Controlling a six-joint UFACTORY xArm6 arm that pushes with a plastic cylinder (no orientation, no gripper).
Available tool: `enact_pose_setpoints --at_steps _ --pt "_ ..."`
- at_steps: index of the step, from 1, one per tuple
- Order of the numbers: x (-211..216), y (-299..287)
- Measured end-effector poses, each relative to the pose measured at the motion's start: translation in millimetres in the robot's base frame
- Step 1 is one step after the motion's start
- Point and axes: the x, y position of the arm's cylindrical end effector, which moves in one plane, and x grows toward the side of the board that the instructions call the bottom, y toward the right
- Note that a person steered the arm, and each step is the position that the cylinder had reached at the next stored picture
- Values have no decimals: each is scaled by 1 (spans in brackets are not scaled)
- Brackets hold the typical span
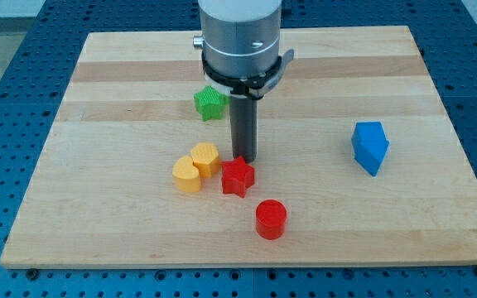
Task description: Move the red star to the left of the red circle
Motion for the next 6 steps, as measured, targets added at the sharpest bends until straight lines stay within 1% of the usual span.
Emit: enact_pose_setpoints --at_steps 2,3,5,6 --pt "19 0" --pt "20 -8" --pt "47 -16" --pt "52 -16"
